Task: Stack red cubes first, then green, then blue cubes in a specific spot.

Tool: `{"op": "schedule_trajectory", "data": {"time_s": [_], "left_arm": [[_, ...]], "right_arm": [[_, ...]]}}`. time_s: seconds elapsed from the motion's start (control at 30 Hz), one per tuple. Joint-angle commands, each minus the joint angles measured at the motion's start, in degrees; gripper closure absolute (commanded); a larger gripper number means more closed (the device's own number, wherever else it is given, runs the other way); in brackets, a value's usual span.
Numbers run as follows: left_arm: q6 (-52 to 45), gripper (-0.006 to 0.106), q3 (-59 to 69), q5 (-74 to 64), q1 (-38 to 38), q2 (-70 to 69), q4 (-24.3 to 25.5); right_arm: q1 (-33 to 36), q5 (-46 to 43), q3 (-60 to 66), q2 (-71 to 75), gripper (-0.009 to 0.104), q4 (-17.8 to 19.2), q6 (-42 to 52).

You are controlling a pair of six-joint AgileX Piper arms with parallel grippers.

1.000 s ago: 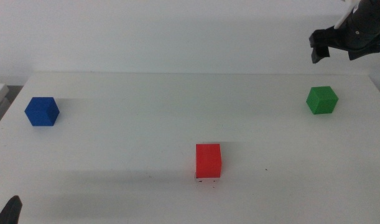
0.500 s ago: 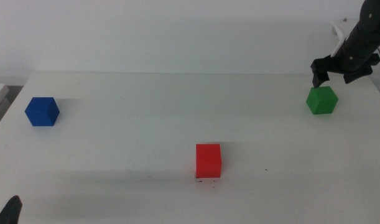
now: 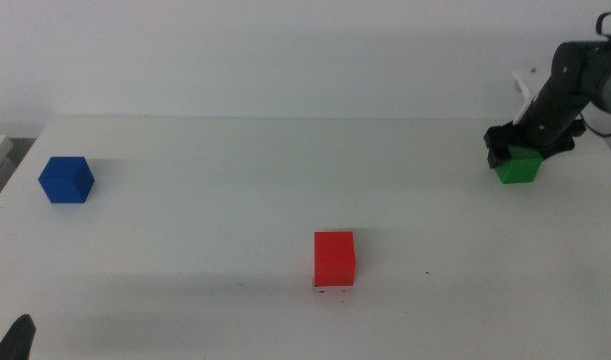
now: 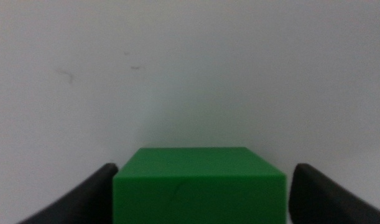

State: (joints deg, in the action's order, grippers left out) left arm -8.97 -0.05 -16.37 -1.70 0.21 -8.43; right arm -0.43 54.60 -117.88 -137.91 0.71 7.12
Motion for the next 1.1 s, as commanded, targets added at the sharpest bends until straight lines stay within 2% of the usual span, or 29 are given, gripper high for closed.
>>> {"op": "schedule_trajectory", "data": {"time_s": [0.0,0.1,0.17,0.2,0.33,0.43,0.63,0.8,0.83,0.9,1.07], "left_arm": [[-0.07,0.007,0.05,0.77,-0.07,-0.21,-0.02],[-0.07,0.007,0.05,0.77,-0.07,-0.21,-0.02],[-0.07,0.007,0.05,0.77,-0.07,-0.21,-0.02],[-0.07,0.007,0.05,0.77,-0.07,-0.21,-0.02],[-0.07,0.007,0.05,0.77,-0.07,-0.21,-0.02],[-0.07,0.007,0.05,0.77,-0.07,-0.21,-0.02],[-0.07,0.007,0.05,0.77,-0.07,-0.21,-0.02],[-0.07,0.007,0.05,0.77,-0.07,-0.21,-0.02],[-0.07,0.007,0.05,0.77,-0.07,-0.21,-0.02],[-0.07,0.007,0.05,0.77,-0.07,-0.21,-0.02],[0.05,0.007,0.05,0.77,-0.07,-0.21,-0.02]], "right_arm": [[-0.42,-1.17,-0.48,-0.20,0.027,0.39,0.30],[-0.42,-1.70,-0.82,0.43,0.071,-0.03,-2.63],[0.11,-0.08,-1.06,1.57,0.094,-0.71,-3.53],[0.71,0.73,-1.06,2.76,0.097,-0.22,-4.72],[5.71,7.47,-0.35,9.50,0.088,8.25,-15.68],[12.36,9.95,3.02,15.75,0.087,12.99,-23.90],[31.60,13.93,9.78,25.08,0.087,14.15,-39.85],[45.11,15.36,9.78,25.01,0.087,22.57,-52.19],[46.74,15.36,9.78,24.86,0.087,22.28,-53.48],[47.81,15.36,9.78,24.61,0.087,19.30,-54.84],[48.44,15.36,10.46,22.01,0.087,19.88,-56.29]]}}
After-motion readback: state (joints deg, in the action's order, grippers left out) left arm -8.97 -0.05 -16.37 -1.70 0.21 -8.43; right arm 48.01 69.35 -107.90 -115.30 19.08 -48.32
